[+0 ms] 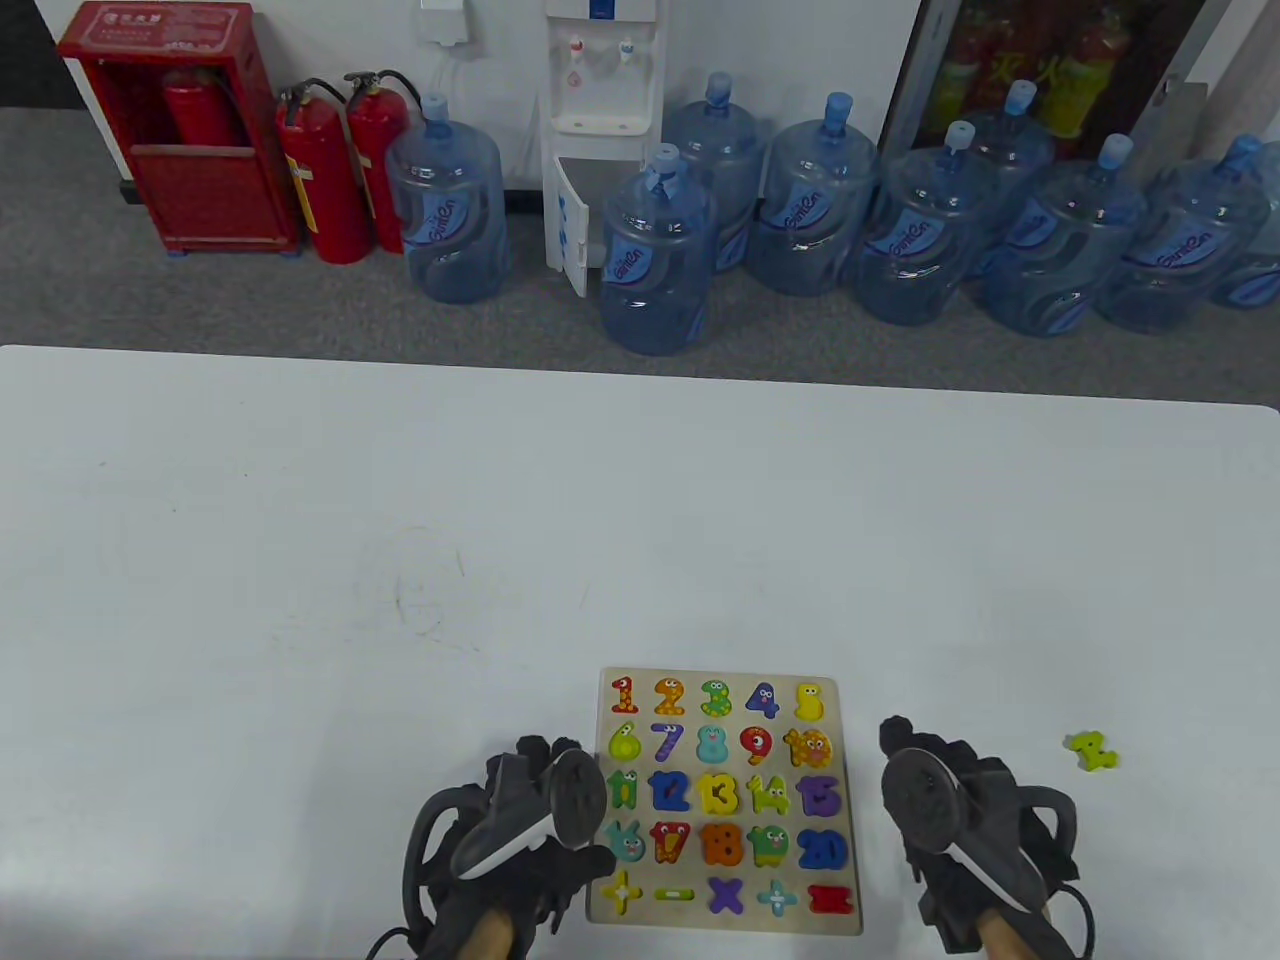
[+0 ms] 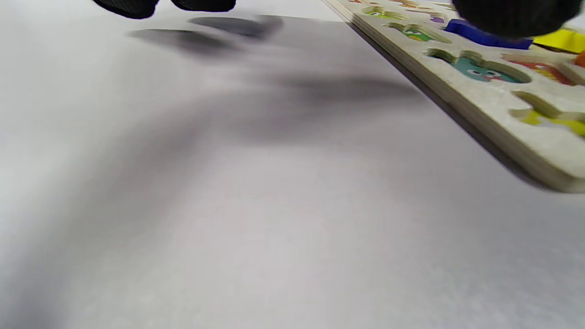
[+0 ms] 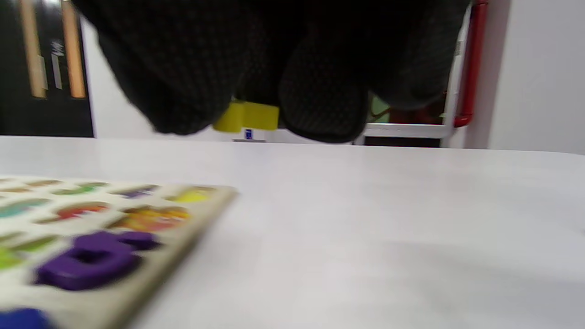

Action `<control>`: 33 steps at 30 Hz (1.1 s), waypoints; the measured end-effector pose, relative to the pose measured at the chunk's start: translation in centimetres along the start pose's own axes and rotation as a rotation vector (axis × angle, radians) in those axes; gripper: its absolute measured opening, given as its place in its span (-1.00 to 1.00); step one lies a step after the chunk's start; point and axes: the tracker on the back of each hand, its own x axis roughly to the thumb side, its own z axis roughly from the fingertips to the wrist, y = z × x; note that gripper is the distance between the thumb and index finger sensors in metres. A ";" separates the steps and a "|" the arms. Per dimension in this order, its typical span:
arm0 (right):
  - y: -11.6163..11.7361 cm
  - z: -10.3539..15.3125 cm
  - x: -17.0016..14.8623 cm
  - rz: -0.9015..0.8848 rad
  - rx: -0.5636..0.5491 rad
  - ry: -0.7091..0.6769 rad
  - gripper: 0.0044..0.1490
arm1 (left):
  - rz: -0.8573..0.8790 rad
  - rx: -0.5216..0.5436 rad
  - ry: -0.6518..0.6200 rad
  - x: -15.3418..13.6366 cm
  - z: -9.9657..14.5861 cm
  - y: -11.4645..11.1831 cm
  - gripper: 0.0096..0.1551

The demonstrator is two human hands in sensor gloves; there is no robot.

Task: Hold math block puzzle and insert math blocks into matching slots

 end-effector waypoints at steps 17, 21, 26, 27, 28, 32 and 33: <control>2.1 4.3 19.6 0.211 0.043 -0.589 -0.18 | 0.030 0.008 0.070 -1.7 -0.4 0.3 0.16; 3.1 4.5 21.4 0.227 0.077 -0.618 -0.17 | 0.042 0.004 0.082 -2.1 -0.5 0.3 0.16; 4.5 5.3 22.0 0.251 0.060 -0.657 -0.18 | 0.028 -0.008 0.102 -2.2 -0.6 0.2 0.14; 4.5 5.5 22.0 0.254 0.064 -0.660 -0.18 | 0.028 -0.008 0.103 -2.2 -0.6 0.2 0.14; 4.6 5.5 22.0 0.254 0.043 -0.659 -0.19 | 0.021 -0.009 0.104 -2.2 -0.6 0.2 0.14; 4.6 5.5 21.9 0.228 0.052 -0.661 -0.19 | 0.023 -0.008 0.105 -2.2 -0.6 0.2 0.14; 4.6 5.5 21.9 0.225 0.053 -0.662 -0.19 | 0.022 -0.008 0.105 -2.2 -0.6 0.2 0.14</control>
